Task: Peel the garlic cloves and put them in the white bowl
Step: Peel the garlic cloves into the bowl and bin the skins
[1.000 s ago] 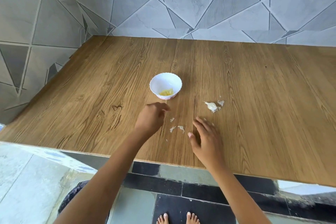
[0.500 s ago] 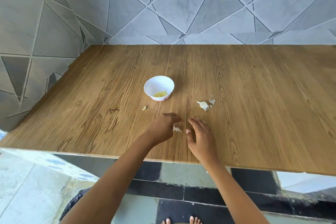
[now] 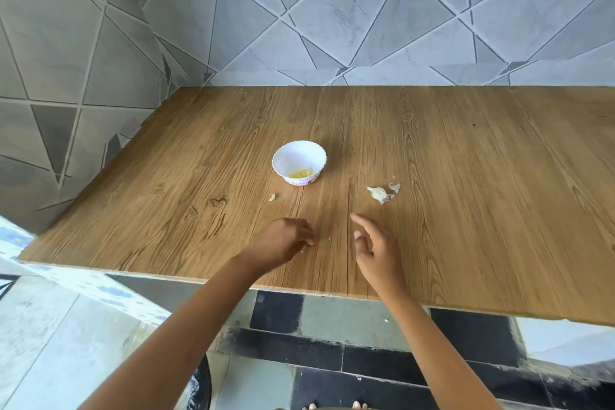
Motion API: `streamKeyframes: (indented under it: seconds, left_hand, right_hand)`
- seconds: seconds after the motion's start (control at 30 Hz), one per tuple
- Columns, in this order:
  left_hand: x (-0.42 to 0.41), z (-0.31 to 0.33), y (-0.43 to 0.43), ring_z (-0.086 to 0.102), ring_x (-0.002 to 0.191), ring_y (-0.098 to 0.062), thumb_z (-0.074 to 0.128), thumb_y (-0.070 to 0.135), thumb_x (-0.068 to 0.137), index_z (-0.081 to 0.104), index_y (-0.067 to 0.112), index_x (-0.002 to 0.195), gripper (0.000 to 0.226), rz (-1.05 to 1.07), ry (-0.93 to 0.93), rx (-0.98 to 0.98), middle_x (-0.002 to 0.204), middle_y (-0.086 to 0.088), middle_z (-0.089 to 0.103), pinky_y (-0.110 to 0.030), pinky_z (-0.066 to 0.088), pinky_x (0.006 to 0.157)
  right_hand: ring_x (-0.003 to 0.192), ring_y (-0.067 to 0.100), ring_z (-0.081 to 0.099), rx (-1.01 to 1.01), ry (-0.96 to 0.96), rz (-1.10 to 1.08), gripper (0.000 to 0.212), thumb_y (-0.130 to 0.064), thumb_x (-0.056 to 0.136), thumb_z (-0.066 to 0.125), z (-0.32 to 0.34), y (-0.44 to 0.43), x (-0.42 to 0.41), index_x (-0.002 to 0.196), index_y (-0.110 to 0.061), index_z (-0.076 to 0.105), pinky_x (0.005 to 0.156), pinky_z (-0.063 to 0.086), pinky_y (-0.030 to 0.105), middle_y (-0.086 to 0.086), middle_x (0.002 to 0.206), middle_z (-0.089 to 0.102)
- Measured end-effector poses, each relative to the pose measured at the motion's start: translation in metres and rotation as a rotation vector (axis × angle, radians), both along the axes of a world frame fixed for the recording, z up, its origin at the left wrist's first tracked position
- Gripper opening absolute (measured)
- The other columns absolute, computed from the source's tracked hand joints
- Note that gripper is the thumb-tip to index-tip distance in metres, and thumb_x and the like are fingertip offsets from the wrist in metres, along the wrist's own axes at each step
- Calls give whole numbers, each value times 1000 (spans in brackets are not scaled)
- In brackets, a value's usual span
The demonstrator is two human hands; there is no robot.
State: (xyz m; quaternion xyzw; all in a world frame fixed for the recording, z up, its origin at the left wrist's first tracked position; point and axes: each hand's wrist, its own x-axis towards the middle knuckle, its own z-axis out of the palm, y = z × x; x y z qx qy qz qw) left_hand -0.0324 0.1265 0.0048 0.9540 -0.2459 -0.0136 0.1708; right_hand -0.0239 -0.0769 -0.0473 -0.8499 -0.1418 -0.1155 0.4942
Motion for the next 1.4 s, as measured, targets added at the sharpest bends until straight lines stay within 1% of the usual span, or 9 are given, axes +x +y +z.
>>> streamKeyframes:
  seconds: [0.1, 0.23, 0.3, 0.4, 0.5, 0.63, 0.8, 1.0, 1.4]
  left_hand:
    - [2, -1, -8, 66, 79, -24, 64, 1, 82, 73, 5, 89, 12, 123, 11, 10, 90, -8, 70, -36, 55, 72]
    - [15, 15, -22, 62, 66, -2, 66, -2, 78, 74, 5, 83, 12, 310, 107, -270, 78, -1, 71, -21, 52, 67]
    - [14, 32, -37, 56, 57, 9, 66, -3, 80, 74, 5, 86, 13, 325, 157, -387, 72, 7, 67, -5, 40, 58]
    - [9, 43, -61, 63, 69, 4, 56, -6, 82, 74, 6, 93, 24, 190, 162, -316, 79, 5, 71, -7, 43, 61]
    - [11, 34, -69, 67, 76, -18, 52, -6, 78, 76, 9, 93, 32, 156, 99, -227, 85, -4, 74, -32, 52, 73]
    - [8, 32, -75, 65, 71, -14, 60, 0, 76, 73, 12, 84, 19, 267, 25, -295, 77, 1, 72, -33, 55, 67]
    - [8, 32, -50, 65, 71, -16, 61, -1, 81, 73, 11, 84, 18, 419, 32, -300, 80, -3, 72, -31, 54, 70]
    - [-7, 13, -14, 65, 95, -15, 47, -3, 88, 72, 9, 104, 32, 587, 185, -87, 105, -2, 71, -15, 43, 76]
    - [14, 3, -56, 65, 94, -19, 53, -1, 87, 72, 8, 105, 28, 457, 141, -133, 104, -5, 71, -26, 51, 87]
  right_hand:
    - [115, 4, 54, 230, 217, 73, 32, -1, 95, 48, 13, 1, -3, 125, -8, 58, 98, 40, 12, -1, 123, 61]
    - [111, 14, 59, 947, 753, 71, 28, -14, 101, 40, 36, 14, -1, 121, -6, 57, 98, 45, 27, 4, 114, 64]
    - [104, 21, 61, 1291, 986, 31, 29, -21, 101, 39, 44, 20, 4, 110, -2, 60, 100, 44, 35, 10, 104, 67]
    - [82, 19, 59, 1515, 1074, -59, 41, -21, 99, 42, 52, 25, 6, 78, 2, 69, 93, 45, 31, 10, 77, 66]
    - [58, 9, 45, 1559, 1065, -158, 55, -12, 97, 42, 59, 26, 6, 48, -4, 66, 63, 44, 20, 0, 55, 49]
    - [47, 16, 62, 1594, 1102, -134, 34, -8, 97, 41, 65, 26, 3, 66, -4, 54, 46, 52, 21, 9, 54, 61]
    - [86, 30, 66, 1628, 1070, -47, 34, -16, 100, 40, 54, 19, 2, 93, 8, 63, 76, 56, 38, 20, 85, 70]
    - [83, 29, 71, 1626, 1025, -21, 37, -18, 101, 36, 43, 1, 6, 100, 8, 62, 77, 55, 39, 22, 99, 69]
    - [101, 30, 61, 1617, 1031, -48, 36, -18, 101, 34, 51, -4, 6, 103, 7, 61, 84, 50, 37, 21, 102, 67]
